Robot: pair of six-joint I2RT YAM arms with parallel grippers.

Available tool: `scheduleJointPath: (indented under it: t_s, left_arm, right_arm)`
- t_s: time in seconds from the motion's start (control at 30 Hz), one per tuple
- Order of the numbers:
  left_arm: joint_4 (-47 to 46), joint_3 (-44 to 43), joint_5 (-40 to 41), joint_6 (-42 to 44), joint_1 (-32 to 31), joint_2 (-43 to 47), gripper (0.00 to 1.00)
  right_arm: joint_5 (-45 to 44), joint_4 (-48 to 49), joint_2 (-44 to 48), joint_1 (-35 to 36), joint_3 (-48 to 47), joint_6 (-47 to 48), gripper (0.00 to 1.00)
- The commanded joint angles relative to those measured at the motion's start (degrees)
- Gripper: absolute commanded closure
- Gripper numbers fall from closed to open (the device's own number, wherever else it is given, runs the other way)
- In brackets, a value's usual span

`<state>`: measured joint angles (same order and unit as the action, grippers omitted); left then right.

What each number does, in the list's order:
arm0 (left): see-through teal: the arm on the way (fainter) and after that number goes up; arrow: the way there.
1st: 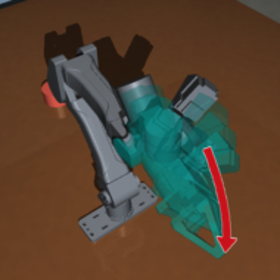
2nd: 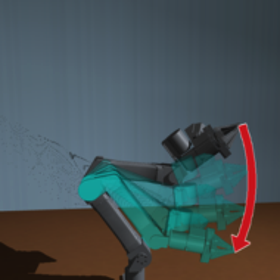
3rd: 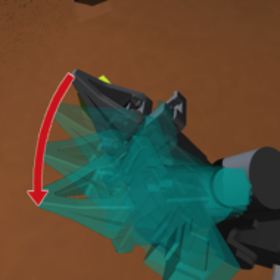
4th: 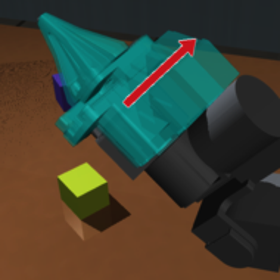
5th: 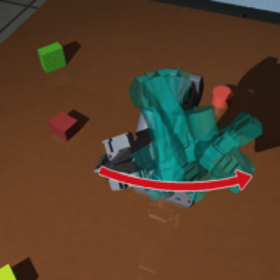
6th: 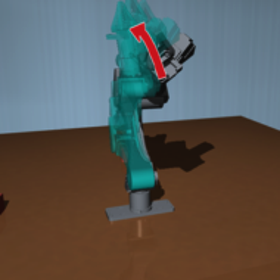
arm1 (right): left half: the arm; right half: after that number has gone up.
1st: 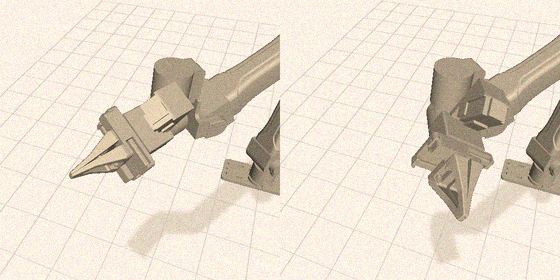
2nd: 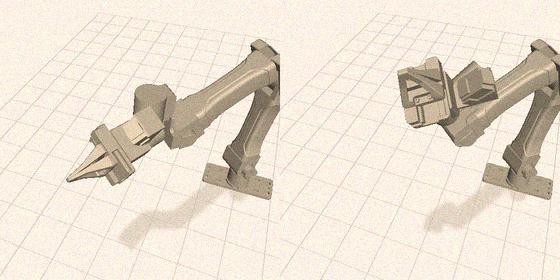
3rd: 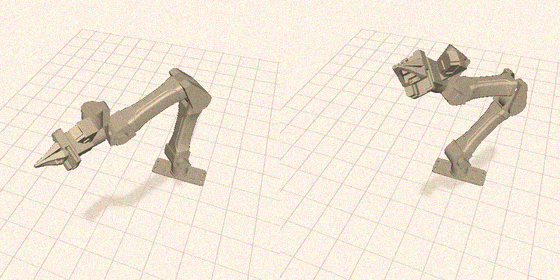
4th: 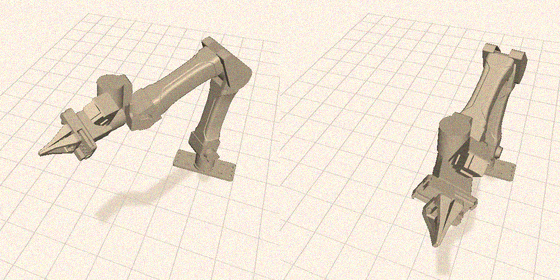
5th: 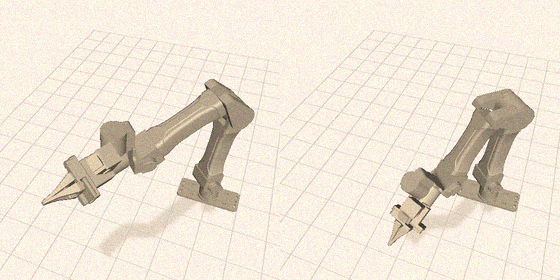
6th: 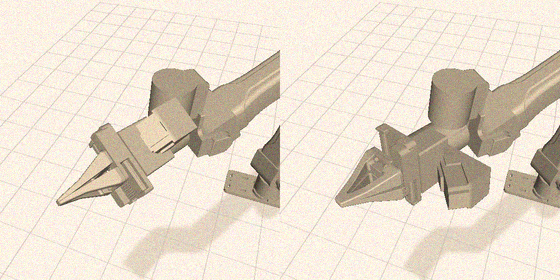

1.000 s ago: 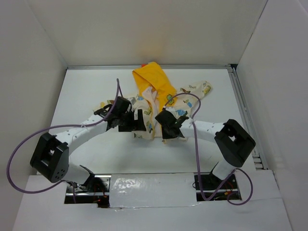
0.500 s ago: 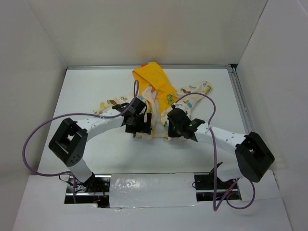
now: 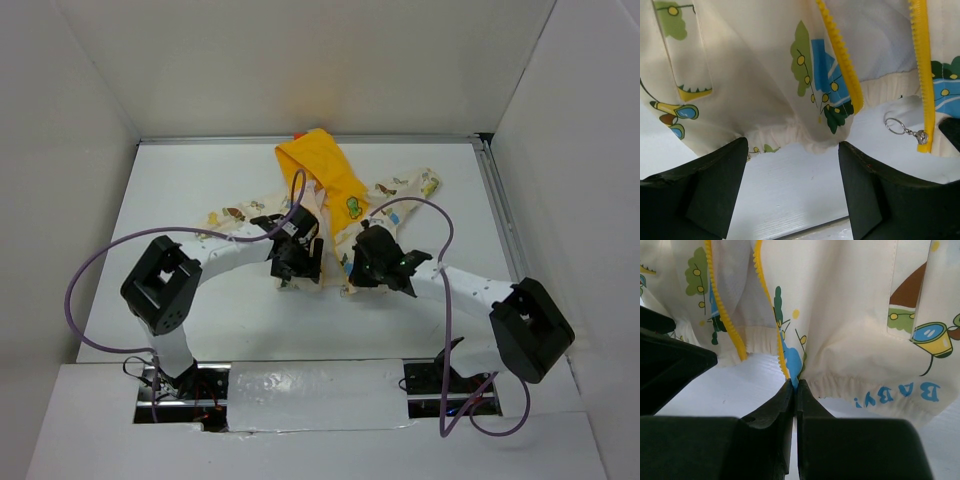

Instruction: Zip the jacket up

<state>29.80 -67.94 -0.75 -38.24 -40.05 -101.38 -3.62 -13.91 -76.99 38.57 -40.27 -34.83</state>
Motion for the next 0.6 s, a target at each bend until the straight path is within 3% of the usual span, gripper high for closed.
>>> scheduleJointPath:
  t_s: [0.0,0.33,0.57]
  left_arm:
    - [3.9,-2.8,3.5,-3.8,-1.6,2.2,0.15]
    - [4.8,-5.5,3.7,-3.9,-4.0,-0.3,0.15]
    - [4.0,-7.1,3.0,-2.8,-4.0,-3.8,0.27]
  right_arm:
    - [0.5,2.7,2.5,-0.4,1.1,-0.2,0.91]
    - [-0.3,2.9,6.9,-1.3,4.4,-1.5,0.91]
    - [2.4,4.9,9.5,-2.3,5.8,-0.2,0.90]
